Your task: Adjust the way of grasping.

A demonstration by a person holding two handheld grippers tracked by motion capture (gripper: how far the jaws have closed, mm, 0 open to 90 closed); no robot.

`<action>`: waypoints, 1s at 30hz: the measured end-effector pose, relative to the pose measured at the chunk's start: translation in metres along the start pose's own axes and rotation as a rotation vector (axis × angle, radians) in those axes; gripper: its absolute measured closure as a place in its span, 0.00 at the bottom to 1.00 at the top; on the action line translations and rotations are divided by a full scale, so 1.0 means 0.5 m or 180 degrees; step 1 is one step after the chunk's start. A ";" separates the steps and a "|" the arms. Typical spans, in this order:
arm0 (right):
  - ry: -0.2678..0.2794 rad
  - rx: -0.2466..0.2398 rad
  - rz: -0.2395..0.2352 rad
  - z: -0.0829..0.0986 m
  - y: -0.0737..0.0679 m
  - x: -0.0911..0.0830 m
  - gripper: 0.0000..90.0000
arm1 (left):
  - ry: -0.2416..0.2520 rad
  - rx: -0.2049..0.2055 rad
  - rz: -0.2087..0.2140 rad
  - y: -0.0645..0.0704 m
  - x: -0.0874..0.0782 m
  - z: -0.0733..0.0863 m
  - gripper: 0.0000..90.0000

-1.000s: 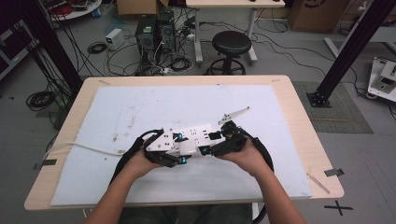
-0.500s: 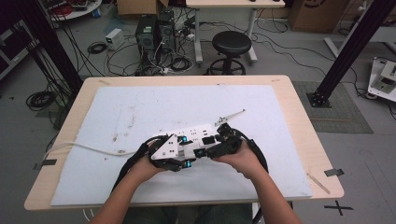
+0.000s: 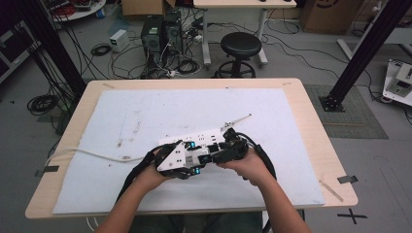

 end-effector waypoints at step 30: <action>0.0032 0.0419 -0.0466 -0.002 0.015 0.016 0.67 | -0.0072 0.0191 -0.0099 0.005 0.002 0.001 0.46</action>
Point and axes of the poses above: each handheld gripper's, and its own axes: x roughly forward along the jaws, z roughly out of its underside, y roughly to its right, the point moved 3 cm from there along x, roughly forward along the jaws, and after that the axes turned 2 degrees about y, right-handed, at the moved point
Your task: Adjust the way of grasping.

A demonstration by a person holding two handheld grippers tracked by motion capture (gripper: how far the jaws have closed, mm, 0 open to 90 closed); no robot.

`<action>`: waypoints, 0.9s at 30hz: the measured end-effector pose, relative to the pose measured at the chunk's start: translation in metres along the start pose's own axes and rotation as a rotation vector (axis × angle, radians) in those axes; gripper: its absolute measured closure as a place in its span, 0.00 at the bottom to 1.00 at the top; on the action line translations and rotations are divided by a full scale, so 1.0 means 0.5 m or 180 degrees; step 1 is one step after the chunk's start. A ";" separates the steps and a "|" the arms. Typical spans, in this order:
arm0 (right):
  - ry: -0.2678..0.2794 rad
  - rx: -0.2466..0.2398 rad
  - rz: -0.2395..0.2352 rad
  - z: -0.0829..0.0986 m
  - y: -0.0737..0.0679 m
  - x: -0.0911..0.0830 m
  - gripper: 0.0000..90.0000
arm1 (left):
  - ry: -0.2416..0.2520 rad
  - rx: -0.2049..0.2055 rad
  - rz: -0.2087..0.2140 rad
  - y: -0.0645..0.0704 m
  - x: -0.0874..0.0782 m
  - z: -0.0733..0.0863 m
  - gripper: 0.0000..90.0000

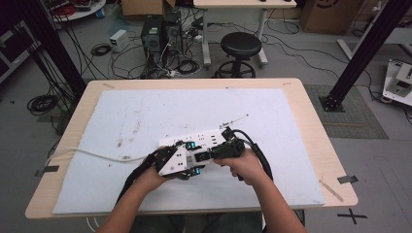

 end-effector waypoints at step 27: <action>0.0259 -0.0307 0.0394 -0.022 -0.018 -0.066 0.70 | -0.0159 -0.0581 -0.0166 -0.053 -0.062 0.018 0.21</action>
Point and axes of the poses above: each handheld gripper's, and its own axes: x roughly forward along the jaws, z roughly out of its underside, y roughly to its right, the point moved 3 cm from there along x, roughly forward along the jaws, and after that the axes turned 2 degrees about y, right-handed, at the moved point
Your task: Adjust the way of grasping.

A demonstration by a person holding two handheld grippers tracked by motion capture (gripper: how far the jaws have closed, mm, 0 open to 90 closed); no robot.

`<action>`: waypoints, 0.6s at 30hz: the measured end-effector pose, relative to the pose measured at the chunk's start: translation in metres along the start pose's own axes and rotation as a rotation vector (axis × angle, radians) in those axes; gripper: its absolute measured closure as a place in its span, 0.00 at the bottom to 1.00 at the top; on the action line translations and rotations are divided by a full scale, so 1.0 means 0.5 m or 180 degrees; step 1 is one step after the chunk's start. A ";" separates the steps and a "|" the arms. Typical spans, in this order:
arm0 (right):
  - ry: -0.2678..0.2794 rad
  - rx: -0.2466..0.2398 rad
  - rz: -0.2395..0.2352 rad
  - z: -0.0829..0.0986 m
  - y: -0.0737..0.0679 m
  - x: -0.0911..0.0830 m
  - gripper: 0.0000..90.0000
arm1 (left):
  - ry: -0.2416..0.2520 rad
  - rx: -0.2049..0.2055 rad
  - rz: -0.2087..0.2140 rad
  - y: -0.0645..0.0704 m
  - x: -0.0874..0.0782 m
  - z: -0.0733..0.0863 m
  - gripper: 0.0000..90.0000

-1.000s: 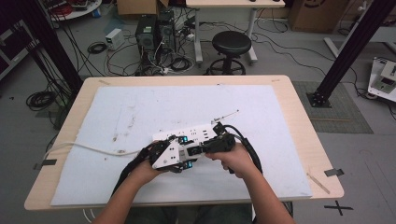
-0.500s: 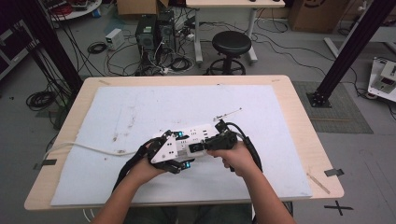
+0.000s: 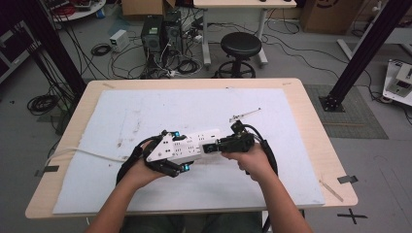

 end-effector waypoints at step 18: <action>-0.0058 -0.0368 0.0632 -0.028 -0.009 -0.078 0.70 | -0.0770 -0.0498 0.0203 -0.107 -0.089 0.027 0.21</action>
Point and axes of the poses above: each handheld gripper's, and its own axes: x roughly forward along the jaws, z roughly out of its underside, y roughly to its right, the point moved 3 cm from there along x, roughly forward along the jaws, and after that the axes turned 2 degrees about y, right-handed, at the moved point
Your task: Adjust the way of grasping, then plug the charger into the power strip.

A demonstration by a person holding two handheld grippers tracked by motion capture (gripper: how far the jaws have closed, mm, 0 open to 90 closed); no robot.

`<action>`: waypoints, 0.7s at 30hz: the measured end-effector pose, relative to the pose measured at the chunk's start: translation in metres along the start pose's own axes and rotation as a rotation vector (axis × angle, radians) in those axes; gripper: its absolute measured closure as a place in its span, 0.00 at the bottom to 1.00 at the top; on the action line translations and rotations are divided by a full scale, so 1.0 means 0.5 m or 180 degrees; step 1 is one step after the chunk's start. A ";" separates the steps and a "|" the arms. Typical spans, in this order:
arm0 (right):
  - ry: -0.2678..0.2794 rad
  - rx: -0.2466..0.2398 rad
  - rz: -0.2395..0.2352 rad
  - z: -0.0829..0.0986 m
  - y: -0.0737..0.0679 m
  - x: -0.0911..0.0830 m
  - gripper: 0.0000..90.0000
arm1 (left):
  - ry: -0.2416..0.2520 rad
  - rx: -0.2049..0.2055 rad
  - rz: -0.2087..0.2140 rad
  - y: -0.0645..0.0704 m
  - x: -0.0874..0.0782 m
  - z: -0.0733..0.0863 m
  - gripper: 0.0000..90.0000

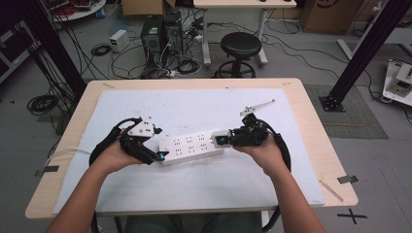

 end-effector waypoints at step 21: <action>-0.0323 -0.0419 0.0326 -0.057 0.022 -0.028 0.70 | -0.0077 -0.0103 -0.0034 -0.042 -0.034 0.020 0.21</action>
Point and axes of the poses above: each handheld gripper's, and its own axes: x roughly forward along the jaws, z roughly out of its underside, y roughly to its right, the point moved 3 cm from there along x, roughly forward along the jaws, and after that the axes turned 2 degrees about y, right-handed, at the moved point
